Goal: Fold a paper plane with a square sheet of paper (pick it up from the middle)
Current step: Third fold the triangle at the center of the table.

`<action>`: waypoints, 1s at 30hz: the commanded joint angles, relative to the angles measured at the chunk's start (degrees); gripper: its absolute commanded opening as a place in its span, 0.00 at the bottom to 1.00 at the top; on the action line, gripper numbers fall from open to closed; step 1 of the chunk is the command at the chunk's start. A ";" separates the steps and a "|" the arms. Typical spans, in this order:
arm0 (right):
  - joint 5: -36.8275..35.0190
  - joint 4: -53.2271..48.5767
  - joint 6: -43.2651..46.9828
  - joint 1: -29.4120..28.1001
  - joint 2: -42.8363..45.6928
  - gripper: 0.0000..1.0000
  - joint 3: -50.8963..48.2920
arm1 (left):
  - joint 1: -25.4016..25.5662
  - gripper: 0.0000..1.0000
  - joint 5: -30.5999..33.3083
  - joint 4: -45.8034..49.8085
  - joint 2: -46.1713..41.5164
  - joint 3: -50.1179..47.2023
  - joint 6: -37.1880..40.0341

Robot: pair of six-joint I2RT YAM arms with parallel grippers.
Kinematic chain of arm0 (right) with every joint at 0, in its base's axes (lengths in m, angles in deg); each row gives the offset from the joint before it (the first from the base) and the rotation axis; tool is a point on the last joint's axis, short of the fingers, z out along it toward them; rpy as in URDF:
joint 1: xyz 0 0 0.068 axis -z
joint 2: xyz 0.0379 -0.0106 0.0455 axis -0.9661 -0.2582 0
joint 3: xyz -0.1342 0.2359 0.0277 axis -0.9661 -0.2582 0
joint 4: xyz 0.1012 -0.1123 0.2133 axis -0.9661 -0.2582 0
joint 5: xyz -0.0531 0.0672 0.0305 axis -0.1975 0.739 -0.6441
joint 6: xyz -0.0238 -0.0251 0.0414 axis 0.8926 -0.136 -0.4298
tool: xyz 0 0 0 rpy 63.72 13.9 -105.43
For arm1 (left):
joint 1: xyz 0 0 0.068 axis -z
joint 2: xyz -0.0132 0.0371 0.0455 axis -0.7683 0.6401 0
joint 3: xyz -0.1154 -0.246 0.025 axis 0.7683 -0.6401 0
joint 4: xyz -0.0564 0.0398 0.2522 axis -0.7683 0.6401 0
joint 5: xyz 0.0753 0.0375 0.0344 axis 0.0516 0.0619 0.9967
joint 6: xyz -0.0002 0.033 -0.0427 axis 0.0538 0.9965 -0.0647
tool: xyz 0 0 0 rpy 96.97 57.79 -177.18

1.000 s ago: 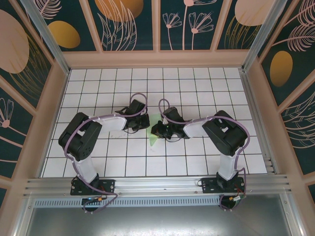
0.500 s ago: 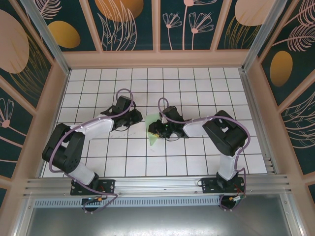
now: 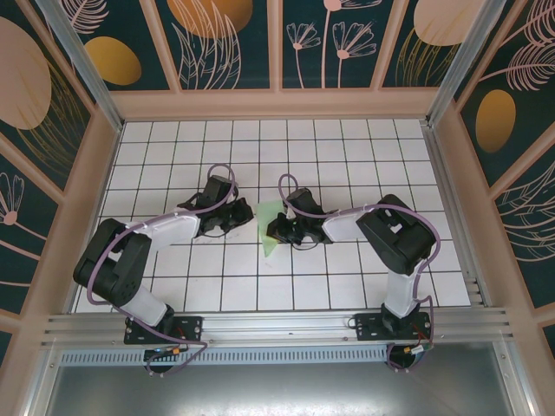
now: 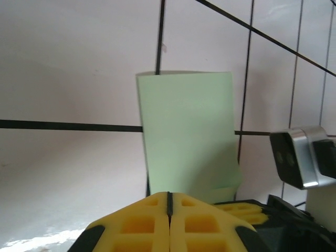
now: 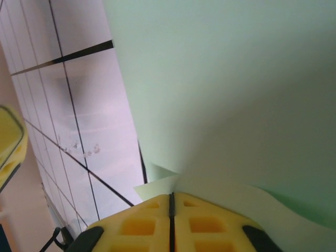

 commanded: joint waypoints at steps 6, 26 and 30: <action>-0.93 -4.68 1.74 0.11 -1.99 0.00 0.15 | 3.51 0.00 -4.44 -4.47 1.40 -0.94 -1.10; -1.30 -6.29 1.77 0.12 -2.21 0.00 0.81 | 5.51 0.00 -3.90 -2.67 7.25 -0.67 -0.90; -1.15 -6.49 1.68 0.12 -2.10 0.00 0.86 | 5.65 0.00 -3.50 -2.32 7.32 -0.85 -0.86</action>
